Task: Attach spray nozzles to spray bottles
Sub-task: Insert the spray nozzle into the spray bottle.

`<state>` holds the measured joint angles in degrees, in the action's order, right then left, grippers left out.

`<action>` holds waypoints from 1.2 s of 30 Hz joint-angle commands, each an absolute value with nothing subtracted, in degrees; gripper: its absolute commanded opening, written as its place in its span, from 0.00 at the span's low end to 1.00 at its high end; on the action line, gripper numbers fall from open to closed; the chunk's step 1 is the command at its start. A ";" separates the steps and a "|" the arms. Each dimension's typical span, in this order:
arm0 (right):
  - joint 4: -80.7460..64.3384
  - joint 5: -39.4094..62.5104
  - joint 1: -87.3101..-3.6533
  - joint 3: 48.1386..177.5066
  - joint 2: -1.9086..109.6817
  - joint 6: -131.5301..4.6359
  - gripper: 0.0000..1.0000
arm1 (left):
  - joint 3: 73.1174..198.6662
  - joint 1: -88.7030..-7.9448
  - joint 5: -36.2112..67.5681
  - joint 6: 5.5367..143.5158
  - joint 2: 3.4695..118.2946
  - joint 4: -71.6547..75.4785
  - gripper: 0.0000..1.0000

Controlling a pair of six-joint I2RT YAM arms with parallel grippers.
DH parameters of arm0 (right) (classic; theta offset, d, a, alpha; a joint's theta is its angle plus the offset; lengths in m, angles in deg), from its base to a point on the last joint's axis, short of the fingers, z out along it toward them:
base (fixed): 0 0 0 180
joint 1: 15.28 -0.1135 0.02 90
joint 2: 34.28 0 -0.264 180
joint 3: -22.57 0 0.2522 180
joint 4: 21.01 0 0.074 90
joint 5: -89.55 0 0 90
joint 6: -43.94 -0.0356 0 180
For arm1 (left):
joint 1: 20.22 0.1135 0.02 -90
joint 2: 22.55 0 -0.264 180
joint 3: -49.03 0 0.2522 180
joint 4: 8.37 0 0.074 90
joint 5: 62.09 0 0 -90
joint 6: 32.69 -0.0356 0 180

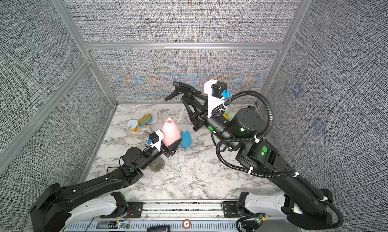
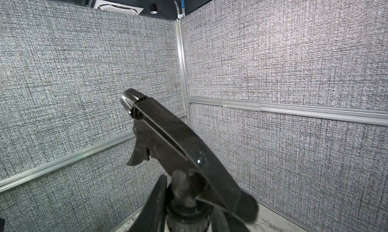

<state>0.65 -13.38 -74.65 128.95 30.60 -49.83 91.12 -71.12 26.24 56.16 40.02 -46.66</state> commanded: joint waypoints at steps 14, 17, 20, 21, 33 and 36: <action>-3.54 -13.10 -76.02 131.32 35.11 -44.14 0.31 | 91.70 -71.18 26.11 57.39 40.59 -47.34 0.57; -3.47 -12.55 -75.99 130.40 35.55 -44.68 0.31 | 91.78 -71.11 26.08 57.40 40.49 -47.34 0.57; -3.35 -11.85 -76.00 129.14 35.77 -45.57 0.31 | 91.85 -71.11 26.30 57.65 40.31 -47.30 0.57; -3.83 -11.70 -76.01 128.08 35.53 -45.78 0.31 | 91.88 -71.14 26.36 57.78 40.13 -47.25 0.57; -10.73 -9.76 -75.62 117.12 34.70 -47.29 0.34 | 92.44 -71.12 25.97 58.40 38.40 -46.20 0.57; -11.02 -9.62 -75.10 116.50 35.41 -47.75 0.34 | 92.49 -71.12 25.64 58.36 38.23 -46.11 0.57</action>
<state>-7.94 -10.05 -75.35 116.80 35.11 -46.93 92.15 -71.14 26.19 58.24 38.44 -46.05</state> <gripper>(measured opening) 0.345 0.721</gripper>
